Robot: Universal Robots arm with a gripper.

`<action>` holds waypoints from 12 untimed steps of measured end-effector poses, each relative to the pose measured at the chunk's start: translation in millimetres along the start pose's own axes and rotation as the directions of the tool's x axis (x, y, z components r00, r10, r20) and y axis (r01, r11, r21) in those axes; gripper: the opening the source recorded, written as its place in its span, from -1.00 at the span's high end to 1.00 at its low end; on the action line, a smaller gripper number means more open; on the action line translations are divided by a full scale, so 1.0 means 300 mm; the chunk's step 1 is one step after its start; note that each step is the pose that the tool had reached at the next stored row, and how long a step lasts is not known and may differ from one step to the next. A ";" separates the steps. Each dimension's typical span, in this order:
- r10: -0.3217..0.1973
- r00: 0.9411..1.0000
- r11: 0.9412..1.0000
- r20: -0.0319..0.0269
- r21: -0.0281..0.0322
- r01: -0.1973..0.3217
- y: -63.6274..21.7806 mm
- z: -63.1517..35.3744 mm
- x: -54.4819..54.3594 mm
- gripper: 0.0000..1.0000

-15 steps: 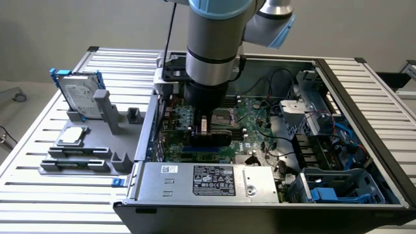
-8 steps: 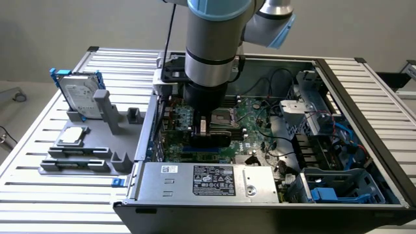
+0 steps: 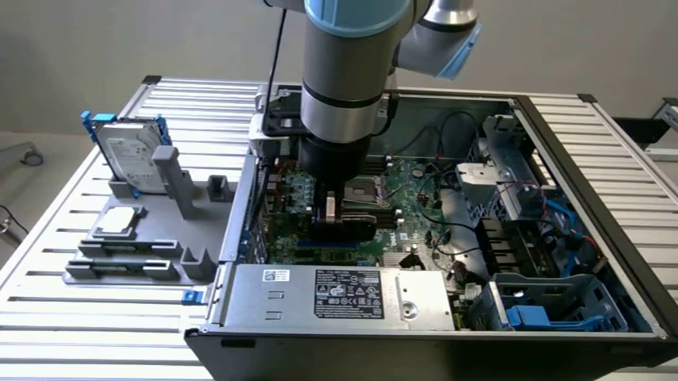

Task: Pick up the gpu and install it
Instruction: 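Insert the gpu into the slot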

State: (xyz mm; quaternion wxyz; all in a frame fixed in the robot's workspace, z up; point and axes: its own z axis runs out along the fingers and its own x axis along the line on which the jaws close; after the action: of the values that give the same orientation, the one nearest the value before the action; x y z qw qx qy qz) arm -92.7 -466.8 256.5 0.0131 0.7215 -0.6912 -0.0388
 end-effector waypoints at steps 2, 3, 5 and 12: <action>0.000 1.000 1.000 0.000 0.000 0.000 0.000 0.002 0.000 0.47; 0.000 1.000 1.000 0.000 0.000 0.000 0.000 0.003 0.000 0.47; 0.000 1.000 1.000 0.000 0.000 0.000 0.000 0.004 0.000 0.47; 0.000 1.000 1.000 0.000 0.000 0.000 -0.006 0.008 0.001 0.47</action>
State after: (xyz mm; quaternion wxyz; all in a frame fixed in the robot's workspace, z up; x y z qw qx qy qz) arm -91.1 -467.0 254.1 0.0134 0.7215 -0.6912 -0.0388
